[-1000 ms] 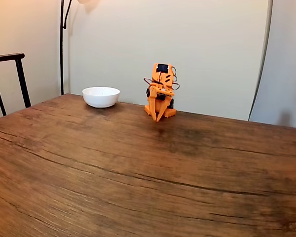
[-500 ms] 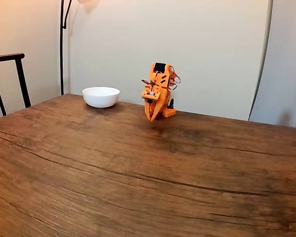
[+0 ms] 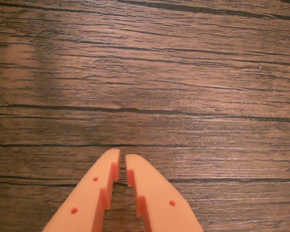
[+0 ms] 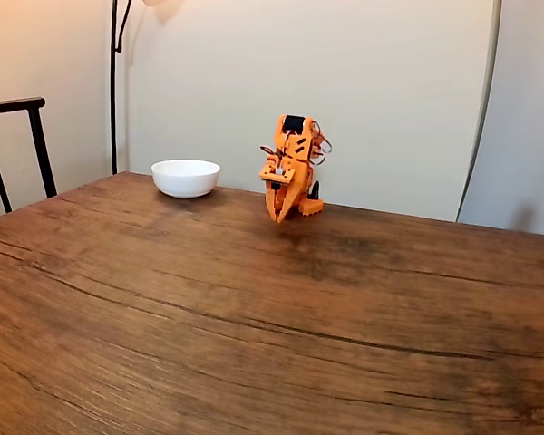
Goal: Grasp the cube and drop it in the bowl
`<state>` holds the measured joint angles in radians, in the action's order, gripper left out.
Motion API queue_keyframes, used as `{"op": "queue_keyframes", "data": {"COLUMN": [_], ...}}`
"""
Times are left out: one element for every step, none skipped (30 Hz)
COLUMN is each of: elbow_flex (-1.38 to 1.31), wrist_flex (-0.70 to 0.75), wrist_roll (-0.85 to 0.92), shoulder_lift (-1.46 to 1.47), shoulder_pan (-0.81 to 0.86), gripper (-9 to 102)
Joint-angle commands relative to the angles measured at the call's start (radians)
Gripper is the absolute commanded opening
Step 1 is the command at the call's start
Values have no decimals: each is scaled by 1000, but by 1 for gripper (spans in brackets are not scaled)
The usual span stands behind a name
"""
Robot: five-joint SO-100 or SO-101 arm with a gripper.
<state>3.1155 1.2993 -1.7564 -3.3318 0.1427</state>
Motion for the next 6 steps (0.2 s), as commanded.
{"op": "queue_keyframes", "data": {"elbow_flex": [-5, -5, -5, -5, -5, -5], "wrist_flex": [63, 63, 63, 63, 63, 63], "wrist_roll": [9, 9, 9, 9, 9, 9], "shoulder_lift": [11, 11, 11, 11, 11, 11], "shoulder_pan": [5, 5, 5, 5, 5, 5], "gripper": [0, 0, 0, 0, 0, 0]}}
